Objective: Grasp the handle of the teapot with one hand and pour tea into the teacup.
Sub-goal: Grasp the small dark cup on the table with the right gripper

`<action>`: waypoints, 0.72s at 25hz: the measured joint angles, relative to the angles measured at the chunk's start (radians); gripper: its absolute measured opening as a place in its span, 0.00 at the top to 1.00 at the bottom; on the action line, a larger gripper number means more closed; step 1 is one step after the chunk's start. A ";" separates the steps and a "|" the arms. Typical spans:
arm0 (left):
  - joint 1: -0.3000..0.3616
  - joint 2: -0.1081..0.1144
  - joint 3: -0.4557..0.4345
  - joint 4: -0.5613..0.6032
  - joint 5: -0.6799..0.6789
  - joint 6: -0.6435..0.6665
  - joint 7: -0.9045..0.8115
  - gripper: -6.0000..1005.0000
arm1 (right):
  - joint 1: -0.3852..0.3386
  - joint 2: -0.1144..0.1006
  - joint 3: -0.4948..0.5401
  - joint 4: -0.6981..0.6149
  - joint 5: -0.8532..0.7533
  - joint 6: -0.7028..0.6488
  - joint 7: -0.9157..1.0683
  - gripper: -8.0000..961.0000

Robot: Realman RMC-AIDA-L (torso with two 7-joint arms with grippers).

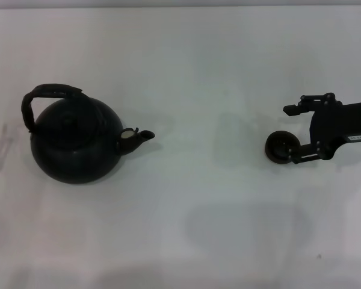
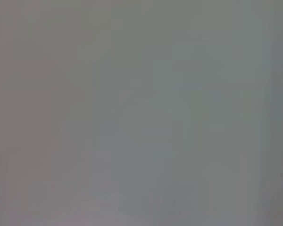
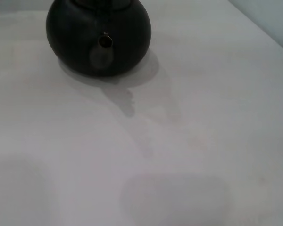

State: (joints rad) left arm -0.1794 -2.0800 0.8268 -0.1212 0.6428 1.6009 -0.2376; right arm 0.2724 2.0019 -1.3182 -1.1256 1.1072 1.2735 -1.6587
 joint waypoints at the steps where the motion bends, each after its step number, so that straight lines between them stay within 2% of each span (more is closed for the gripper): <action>1: -0.001 0.000 0.000 0.000 -0.001 0.000 0.000 0.13 | 0.001 0.000 -0.001 0.003 -0.002 -0.004 0.002 0.10; 13: -0.003 0.000 -0.003 0.009 -0.003 -0.005 0.000 0.13 | 0.020 0.000 0.002 0.020 -0.047 0.003 0.039 0.10; 18: -0.003 0.000 -0.003 0.011 -0.003 -0.007 0.000 0.13 | 0.057 0.000 0.002 0.092 -0.055 0.004 0.039 0.10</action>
State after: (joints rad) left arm -0.1825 -2.0800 0.8237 -0.1099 0.6395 1.5937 -0.2378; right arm 0.3294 2.0018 -1.3162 -1.0336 1.0523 1.2777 -1.6199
